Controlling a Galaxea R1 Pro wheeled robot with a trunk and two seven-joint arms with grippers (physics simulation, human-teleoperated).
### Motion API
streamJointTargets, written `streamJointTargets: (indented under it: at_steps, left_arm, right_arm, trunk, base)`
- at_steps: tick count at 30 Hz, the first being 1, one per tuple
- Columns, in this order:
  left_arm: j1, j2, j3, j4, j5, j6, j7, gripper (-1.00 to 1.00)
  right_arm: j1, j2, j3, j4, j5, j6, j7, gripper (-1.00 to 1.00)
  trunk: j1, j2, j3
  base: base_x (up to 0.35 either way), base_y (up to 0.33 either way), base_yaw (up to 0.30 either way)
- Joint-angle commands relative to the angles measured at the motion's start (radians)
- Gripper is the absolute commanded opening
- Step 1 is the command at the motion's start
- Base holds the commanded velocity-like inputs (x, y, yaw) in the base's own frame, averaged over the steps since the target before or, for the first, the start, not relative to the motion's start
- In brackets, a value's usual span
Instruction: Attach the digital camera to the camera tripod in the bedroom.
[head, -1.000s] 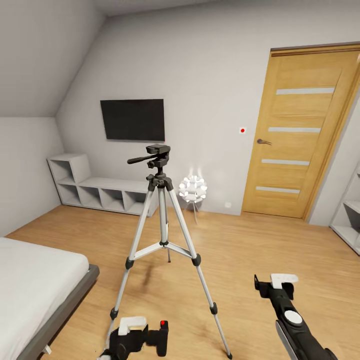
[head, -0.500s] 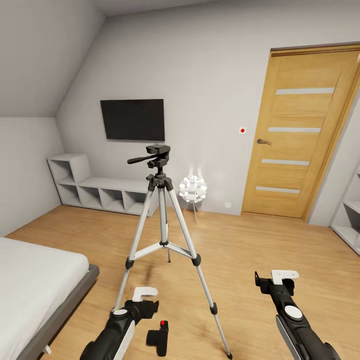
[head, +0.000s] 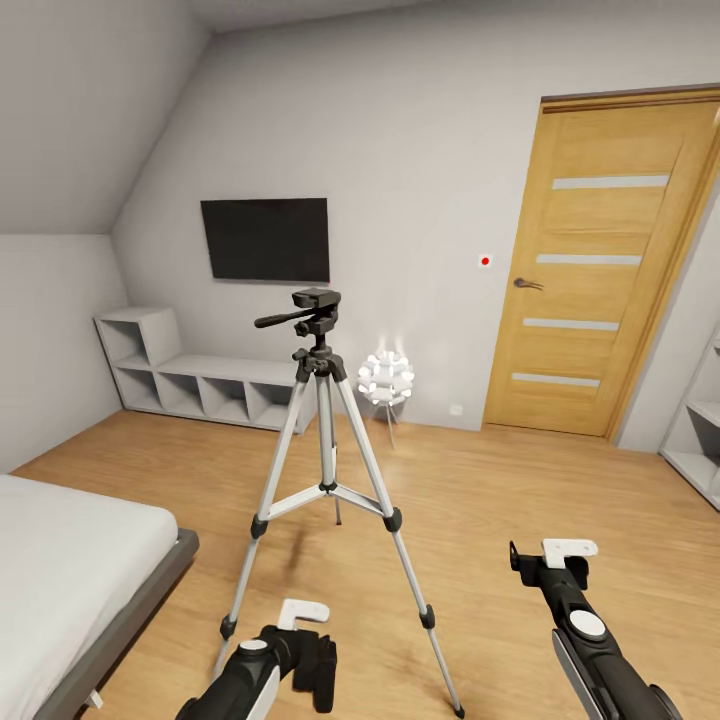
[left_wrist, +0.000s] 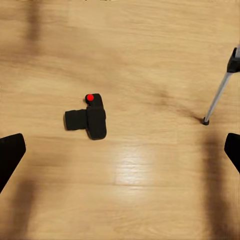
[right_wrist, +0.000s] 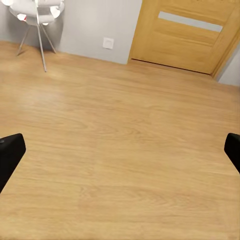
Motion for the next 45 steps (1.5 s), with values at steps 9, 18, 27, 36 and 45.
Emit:
streamJointTargets:
  at_steps: [9,18,27,36,45]
  left_arm:
    - [0.0,0.017,-0.001,-0.006,0.012,0.004,-0.001,1.0]
    - [0.0,0.013,0.0,-0.106,0.009,0.004,0.001,1.0]
    - [0.0,0.02,-0.008,-0.402,0.008,0.013,0.002,1.0]
    - [0.0,0.027,-0.008,-0.387,0.007,0.01,0.001,1.0]
    - [0.0,0.022,-0.005,-0.372,0.008,0.012,0.002,1.0]
  right_arm:
    - [0.0,0.0,0.001,-0.002,-0.001,0.004,-0.003,1.0]
    - [0.0,0.0,0.001,-0.001,-0.001,0.002,-0.001,1.0]
    - [0.0,0.0,0.001,0.001,-0.001,-0.007,0.0,1.0]
    - [0.0,0.001,0.001,0.001,-0.003,-0.009,0.0,1.0]
    - [0.0,0.002,0.001,-0.042,-0.003,0.026,-0.008,1.0]
  trunk:
    - [0.0,-0.001,-0.001]
    - [0.015,-0.029,-0.014]
    - [0.05,-0.092,-0.042]
    - [0.084,-0.155,-0.07]
    - [0.119,-0.218,-0.098]
  base:
    - [0.0,0.0,0.0]
    - [0.0,0.0,0.0]
    - [0.0,0.0,0.0]
    - [0.0,0.0,0.0]
    - [0.0,0.0,0.0]
